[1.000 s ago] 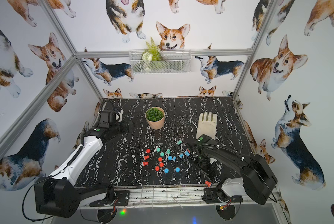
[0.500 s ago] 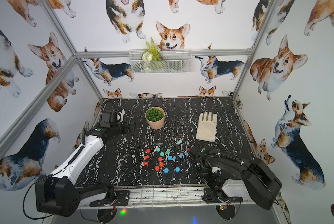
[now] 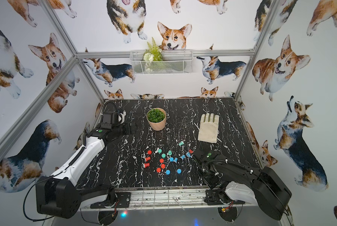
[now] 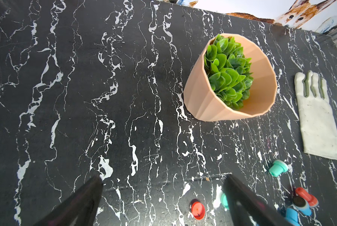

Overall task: Close the stamp cap
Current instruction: Pick up the stamp from the center of the board.

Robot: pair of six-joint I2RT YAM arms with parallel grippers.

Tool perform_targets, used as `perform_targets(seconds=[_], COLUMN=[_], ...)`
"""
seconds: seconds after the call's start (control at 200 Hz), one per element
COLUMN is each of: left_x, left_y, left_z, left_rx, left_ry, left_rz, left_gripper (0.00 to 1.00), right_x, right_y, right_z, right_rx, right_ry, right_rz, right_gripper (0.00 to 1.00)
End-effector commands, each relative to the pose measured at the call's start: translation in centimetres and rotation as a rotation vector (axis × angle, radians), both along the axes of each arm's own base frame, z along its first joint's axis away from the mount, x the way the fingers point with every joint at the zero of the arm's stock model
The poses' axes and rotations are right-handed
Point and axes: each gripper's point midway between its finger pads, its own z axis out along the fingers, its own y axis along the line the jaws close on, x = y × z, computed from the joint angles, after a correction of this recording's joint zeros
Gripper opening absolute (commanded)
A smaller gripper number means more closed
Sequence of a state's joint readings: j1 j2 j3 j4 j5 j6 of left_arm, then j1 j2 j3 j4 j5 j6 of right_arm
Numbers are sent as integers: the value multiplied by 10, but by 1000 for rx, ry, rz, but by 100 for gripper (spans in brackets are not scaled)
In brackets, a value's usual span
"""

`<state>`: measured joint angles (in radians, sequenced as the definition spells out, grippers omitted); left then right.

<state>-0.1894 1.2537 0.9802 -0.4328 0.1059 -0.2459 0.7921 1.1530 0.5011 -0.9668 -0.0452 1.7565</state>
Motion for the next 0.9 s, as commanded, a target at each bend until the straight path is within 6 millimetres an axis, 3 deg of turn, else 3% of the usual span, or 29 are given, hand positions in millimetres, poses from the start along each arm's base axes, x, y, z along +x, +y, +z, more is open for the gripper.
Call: perform_targets(seconds=[0.0,0.256,0.566,0.747,0.897], left_x=[2,2,2,2,3], left_y=[1,4,7,9,11], left_z=[4,6,6,5,3], left_rx=[1,10,28,45,59], left_ry=[-24,-34,-38,-36,-28], left_rz=[8,14,22,28,29], left_gripper=[100,100,100,100,100], right_x=[59,72,81,97,119], right_y=[0,-3,-12,-3,16], right_z=[-5,4,9,24,34], right_rx=[-18,7,6,14,38], right_ry=[-343,-430,-422,-430,-386], right_rz=[-396,-324,-169,43,334], right_gripper=[67,51,40,36,33])
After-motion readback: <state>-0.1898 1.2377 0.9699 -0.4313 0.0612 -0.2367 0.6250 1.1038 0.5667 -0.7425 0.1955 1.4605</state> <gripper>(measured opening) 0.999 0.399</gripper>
